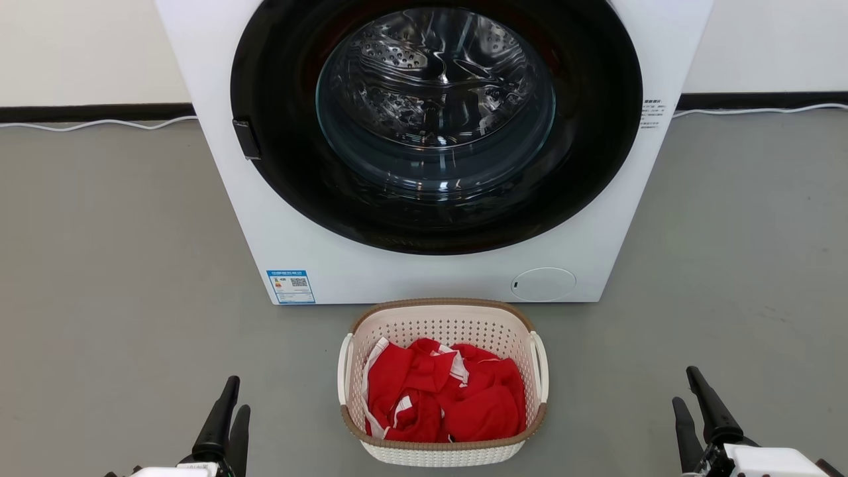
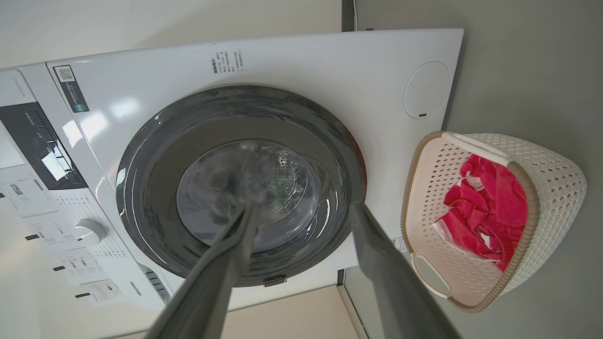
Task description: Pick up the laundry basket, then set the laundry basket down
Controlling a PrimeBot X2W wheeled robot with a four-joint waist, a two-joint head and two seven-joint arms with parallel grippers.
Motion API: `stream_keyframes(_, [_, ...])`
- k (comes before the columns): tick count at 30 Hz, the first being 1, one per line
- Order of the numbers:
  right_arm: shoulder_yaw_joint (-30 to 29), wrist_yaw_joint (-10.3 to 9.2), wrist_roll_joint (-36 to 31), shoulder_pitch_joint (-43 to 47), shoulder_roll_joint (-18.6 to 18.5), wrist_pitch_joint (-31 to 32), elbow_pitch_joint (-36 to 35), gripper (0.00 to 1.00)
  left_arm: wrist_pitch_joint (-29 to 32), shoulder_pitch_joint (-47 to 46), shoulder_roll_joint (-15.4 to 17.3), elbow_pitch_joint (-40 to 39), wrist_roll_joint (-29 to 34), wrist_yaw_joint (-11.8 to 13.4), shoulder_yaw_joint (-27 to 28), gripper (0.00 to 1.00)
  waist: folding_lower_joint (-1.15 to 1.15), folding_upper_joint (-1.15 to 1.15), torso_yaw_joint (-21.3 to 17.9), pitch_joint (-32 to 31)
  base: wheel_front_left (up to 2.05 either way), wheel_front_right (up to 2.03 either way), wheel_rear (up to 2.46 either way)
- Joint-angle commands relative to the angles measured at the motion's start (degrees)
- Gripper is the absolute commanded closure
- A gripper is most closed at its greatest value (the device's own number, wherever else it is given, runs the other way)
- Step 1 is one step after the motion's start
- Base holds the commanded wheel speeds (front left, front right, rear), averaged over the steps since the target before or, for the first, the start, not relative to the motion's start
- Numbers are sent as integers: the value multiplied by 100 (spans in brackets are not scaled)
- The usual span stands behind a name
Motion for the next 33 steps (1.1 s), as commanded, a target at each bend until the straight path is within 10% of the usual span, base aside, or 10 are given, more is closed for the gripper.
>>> stream_keyframes(1, [13, 8, 8, -181, -43, -47, -187, 0, -25, -189, 31, -177, -7, -7, -12, 0, 6, 0, 1, -1, 0, 0, 0])
stream_keyframes(33, [169, 33, -1885, -110, -85, -608, -691, 0, -580, -174, 62, -436, 1261, 85, -198, 0, 0, 0, 37, -35, 0, 0, 0])
